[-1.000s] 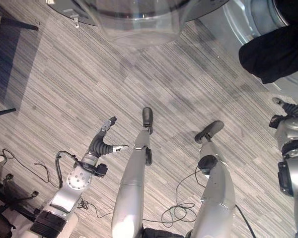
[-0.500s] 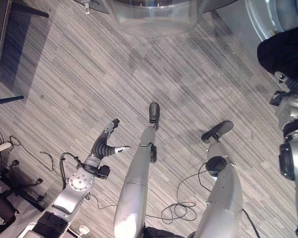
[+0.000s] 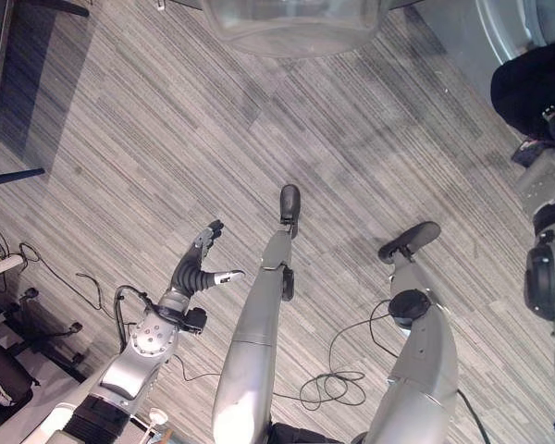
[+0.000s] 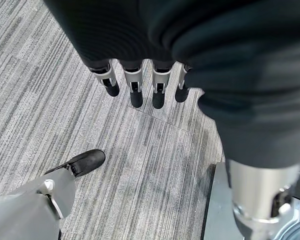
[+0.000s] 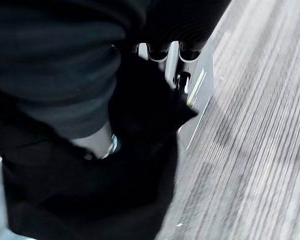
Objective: Grab the laundry basket,head to the washer,open it,put in the laundry and shut it.
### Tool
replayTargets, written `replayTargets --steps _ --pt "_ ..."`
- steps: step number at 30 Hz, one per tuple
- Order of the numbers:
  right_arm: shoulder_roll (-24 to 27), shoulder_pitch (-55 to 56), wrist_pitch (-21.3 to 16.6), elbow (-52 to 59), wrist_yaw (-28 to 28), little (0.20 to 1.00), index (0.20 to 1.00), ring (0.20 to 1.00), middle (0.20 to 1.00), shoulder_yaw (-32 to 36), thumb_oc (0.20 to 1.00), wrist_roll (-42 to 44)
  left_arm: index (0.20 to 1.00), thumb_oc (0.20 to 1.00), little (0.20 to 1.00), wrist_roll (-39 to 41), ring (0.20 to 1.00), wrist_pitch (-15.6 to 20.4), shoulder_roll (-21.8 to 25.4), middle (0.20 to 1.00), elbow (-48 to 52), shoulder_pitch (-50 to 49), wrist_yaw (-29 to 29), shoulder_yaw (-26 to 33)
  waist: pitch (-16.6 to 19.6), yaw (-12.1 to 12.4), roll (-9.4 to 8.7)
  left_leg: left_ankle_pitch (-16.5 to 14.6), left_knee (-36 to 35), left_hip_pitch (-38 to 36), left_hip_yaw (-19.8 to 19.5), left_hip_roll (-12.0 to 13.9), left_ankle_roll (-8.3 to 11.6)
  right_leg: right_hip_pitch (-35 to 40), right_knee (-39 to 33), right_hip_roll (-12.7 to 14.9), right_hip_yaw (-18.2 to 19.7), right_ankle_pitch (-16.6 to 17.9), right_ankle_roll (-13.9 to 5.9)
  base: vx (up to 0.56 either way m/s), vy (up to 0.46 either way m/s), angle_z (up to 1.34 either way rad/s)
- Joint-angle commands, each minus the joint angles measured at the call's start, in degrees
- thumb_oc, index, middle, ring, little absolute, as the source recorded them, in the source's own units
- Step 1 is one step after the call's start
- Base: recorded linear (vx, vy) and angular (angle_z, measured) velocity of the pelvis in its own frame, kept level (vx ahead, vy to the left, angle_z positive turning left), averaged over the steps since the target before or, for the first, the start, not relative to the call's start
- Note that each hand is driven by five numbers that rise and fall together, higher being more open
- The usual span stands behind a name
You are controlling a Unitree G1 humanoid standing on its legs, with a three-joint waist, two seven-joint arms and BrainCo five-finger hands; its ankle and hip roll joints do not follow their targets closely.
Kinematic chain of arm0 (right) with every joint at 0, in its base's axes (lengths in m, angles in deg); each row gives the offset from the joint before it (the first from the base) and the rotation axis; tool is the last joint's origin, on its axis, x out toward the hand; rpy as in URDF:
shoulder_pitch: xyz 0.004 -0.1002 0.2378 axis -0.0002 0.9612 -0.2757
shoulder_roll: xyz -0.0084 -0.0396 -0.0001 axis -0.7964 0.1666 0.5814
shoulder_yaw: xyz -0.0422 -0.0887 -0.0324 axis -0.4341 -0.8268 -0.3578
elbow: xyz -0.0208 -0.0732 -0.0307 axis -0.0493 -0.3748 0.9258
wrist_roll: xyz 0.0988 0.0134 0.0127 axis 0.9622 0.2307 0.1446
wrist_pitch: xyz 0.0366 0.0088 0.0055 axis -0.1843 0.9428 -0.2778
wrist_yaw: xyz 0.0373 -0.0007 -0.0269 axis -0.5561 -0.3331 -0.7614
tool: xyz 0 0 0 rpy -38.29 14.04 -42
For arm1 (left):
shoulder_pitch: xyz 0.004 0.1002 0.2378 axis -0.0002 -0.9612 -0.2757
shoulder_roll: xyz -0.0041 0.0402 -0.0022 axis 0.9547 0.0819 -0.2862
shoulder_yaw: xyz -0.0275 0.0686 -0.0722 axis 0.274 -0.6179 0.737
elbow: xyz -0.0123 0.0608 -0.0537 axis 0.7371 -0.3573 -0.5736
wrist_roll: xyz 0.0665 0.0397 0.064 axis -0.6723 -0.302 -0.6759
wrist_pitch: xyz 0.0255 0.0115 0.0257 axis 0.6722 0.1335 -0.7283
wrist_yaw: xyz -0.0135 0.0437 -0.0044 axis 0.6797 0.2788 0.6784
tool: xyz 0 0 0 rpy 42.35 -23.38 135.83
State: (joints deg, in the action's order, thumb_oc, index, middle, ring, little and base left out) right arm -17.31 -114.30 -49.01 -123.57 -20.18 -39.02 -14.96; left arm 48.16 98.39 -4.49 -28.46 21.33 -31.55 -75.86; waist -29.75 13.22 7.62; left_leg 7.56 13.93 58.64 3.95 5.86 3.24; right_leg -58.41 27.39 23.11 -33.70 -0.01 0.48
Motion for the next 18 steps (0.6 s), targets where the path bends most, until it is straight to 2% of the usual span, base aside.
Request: replayTargets --steps 1,5,8,9,10,11,14,15,16,17,18 --pt "0.3 1.5 -6.8 6.4 -0.7 0.200 0.200 0.200 0.200 -3.0 0.200 6.2 1.000 1.000 1.000 1.3 1.000 1.4 -0.4 1.000 2.2 -2.9 0.7 -1.4 3.8 0.4 1.50 -5.2 1.9 2.9 1.7 0.4 -0.07 0.4 -3.7 -5.3 4.1 -6.1 -3.90 0.01 0.007 -0.05" --pt "-2.5 1.4 -9.6 10.3 -0.3 0.200 0.200 0.200 0.200 -0.9 0.200 11.7 1.000 1.000 1.000 2.1 1.000 1.1 0.5 1.000 1.8 -3.2 0.2 -1.2 5.7 -0.4 0.49 -5.2 0.4 -0.4 2.6 0.7 0.23 3.1 -5.9 -6.0 4.3 -5.5 -3.76 0.02 0.013 -0.08" --pt "-1.8 -0.7 -14.1 15.2 3.0 0.200 0.200 0.200 0.200 1.4 0.200 14.8 1.000 1.000 1.000 3.0 1.000 0.7 1.1 1.000 1.6 -3.5 0.2 -1.2 7.6 -0.6 0.14 -5.0 -0.8 -3.2 3.0 0.7 0.54 5.8 -7.6 -6.5 4.7 -5.3 -3.75 0.03 0.009 -0.10" --pt "-1.3 -2.2 -17.6 20.1 7.0 0.200 0.200 0.200 0.200 3.5 0.200 14.8 1.000 1.000 1.000 3.4 1.000 0.5 1.0 1.000 1.7 -3.5 0.9 -1.4 8.2 -0.9 0.22 -5.1 -1.2 -4.4 3.1 0.8 0.72 7.0 -8.1 -6.8 5.1 -5.5 -3.97 0.02 0.018 -0.23" --pt "-0.9 -2.4 -21.4 32.8 15.0 0.200 0.200 0.200 0.200 6.0 0.200 6.8 1.000 1.000 1.000 3.6 1.000 0.1 1.1 1.000 1.3 -3.6 1.7 -2.5 8.7 -0.9 0.49 -4.7 -2.2 -6.6 3.2 0.5 0.70 9.2 -9.3 -7.2 5.1 -5.5 -4.07 0.02 0.009 -0.21" --pt "0.4 -2.6 -20.7 35.9 17.8 0.200 0.200 0.200 0.200 5.7 0.200 2.5 1.000 1.000 1.000 4.2 1.000 0.3 1.2 1.000 1.1 -3.9 1.6 -3.0 9.0 -0.8 0.54 -4.5 -2.4 -7.1 3.2 0.3 0.69 9.9 -9.4 -7.1 4.8 -5.5 -4.12 0.00 -0.018 -0.15" --pt "7.2 -5.0 -12.4 38.0 25.4 0.200 0.200 0.200 0.200 0.2 0.200 -13.9 1.000 1.000 1.000 5.1 1.000 1.1 1.9 1.000 1.7 -5.0 1.1 -4.0 9.3 -0.2 0.84 -4.1 -2.4 -8.5 2.7 0.1 0.63 11.0 -8.4 -6.7 4.6 -6.1 -4.26 0.00 -0.030 -0.08" --pt "10.7 -4.6 -7.4 36.8 25.3 0.360 0.360 0.360 0.360 -4.9 0.360 -22.4 1.000 1.000 1.000 5.1 1.000 1.6 2.2 1.000 2.1 -5.4 0.3 -4.2 8.9 -0.2 0.90 -4.0 -2.3 -8.9 2.6 0.0 0.46 10.7 -7.7 -6.5 4.7 -6.0 -4.29 -0.03 -0.011 0.09" --pt "11.3 -4.2 -6.1 34.4 23.1 0.699 0.699 0.699 0.699 -6.8 0.699 -23.0 1.000 1.000 1.000 5.1 1.000 1.9 2.2 1.000 2.2 -5.1 -0.1 -4.3 8.6 -0.3 0.91 -4.0 -2.1 -8.8 2.7 0.1 0.40 10.5 -7.2 -6.2 4.8 -5.9 -4.34 -0.05 -0.007 0.13" --pt "12.1 -5.3 -5.6 28.3 18.7 1.000 1.000 1.000 1.000 -9.9 1.000 -20.7 1.000 1.000 1.000 5.2 1.000 2.2 2.5 1.000 2.2 -4.5 -0.4 -4.6 8.3 -0.2 0.64 -4.1 -1.9 -8.7 3.1 0.2 0.35 9.9 -6.7 -5.9 5.2 -5.7 -4.42 -0.06 -0.010 0.15" --pt "11.9 -5.5 -3.8 20.2 12.2 1.000 1.000 1.000 1.000 -12.9 1.000 -18.1 1.000 1.000 1.000 5.0 1.000 2.2 2.8 1.000 2.2 -3.8 -1.2 -4.5 8.0 -0.3 0.37 -4.1 -1.8 -8.3 3.3 0.3 0.30 9.4 -6.4 -5.7 5.2 -5.5 -4.39 -0.05 -0.008 0.09"
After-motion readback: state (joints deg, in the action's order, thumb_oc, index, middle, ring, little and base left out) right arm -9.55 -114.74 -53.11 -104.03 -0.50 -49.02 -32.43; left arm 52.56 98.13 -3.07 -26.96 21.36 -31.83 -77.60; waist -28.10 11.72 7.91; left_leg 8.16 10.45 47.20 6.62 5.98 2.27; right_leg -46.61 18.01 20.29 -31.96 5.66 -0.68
